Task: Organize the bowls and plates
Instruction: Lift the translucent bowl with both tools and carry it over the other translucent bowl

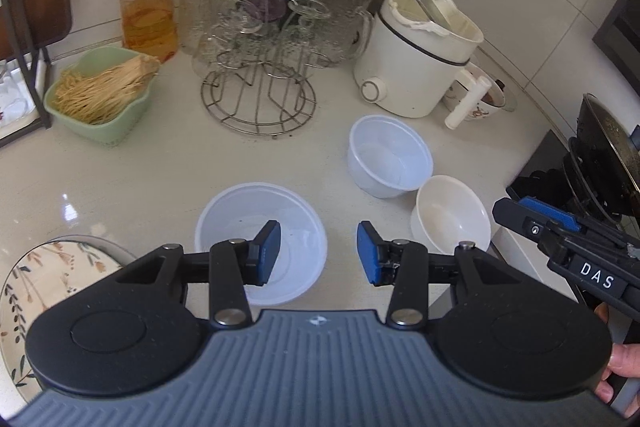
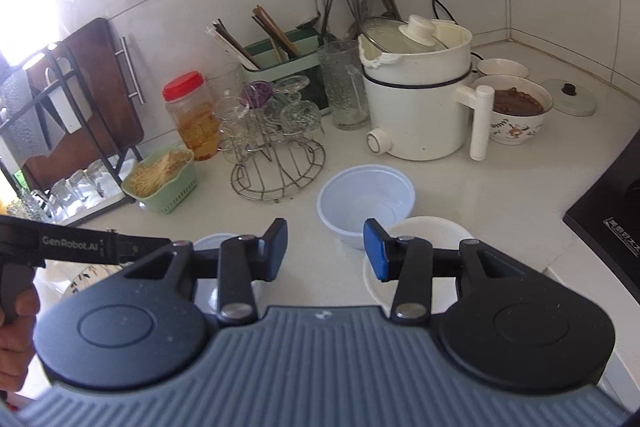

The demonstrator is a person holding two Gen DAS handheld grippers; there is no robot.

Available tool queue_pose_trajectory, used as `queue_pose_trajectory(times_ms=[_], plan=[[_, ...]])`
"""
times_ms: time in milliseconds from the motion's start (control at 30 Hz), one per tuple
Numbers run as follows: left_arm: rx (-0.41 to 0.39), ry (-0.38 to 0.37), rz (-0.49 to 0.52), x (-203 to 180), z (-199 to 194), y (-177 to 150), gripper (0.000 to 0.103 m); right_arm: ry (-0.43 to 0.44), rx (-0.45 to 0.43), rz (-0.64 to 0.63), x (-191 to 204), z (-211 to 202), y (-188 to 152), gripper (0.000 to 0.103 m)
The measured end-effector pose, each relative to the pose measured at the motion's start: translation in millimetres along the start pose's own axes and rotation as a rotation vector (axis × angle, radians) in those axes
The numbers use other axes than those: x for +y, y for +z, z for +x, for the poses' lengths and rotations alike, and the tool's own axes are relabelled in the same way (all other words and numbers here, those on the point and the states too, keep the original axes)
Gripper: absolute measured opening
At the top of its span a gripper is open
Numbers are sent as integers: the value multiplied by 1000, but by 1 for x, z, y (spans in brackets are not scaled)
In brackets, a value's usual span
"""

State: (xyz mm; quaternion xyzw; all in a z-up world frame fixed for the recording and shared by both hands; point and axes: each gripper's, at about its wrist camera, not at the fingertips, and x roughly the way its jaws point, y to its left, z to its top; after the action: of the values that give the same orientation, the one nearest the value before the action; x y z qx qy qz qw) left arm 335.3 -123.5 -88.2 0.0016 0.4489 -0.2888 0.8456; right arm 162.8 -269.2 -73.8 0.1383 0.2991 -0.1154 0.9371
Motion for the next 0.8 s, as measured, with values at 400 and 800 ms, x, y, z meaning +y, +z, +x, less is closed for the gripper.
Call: queue_pose_trajectory(times_ms=[400, 800], plan=[[49, -35, 6, -25, 40, 22, 48, -21, 40, 15, -27, 21, 3, 45], [76, -73, 20, -40, 83, 65, 48, -41, 46, 40, -57, 53, 25, 45]])
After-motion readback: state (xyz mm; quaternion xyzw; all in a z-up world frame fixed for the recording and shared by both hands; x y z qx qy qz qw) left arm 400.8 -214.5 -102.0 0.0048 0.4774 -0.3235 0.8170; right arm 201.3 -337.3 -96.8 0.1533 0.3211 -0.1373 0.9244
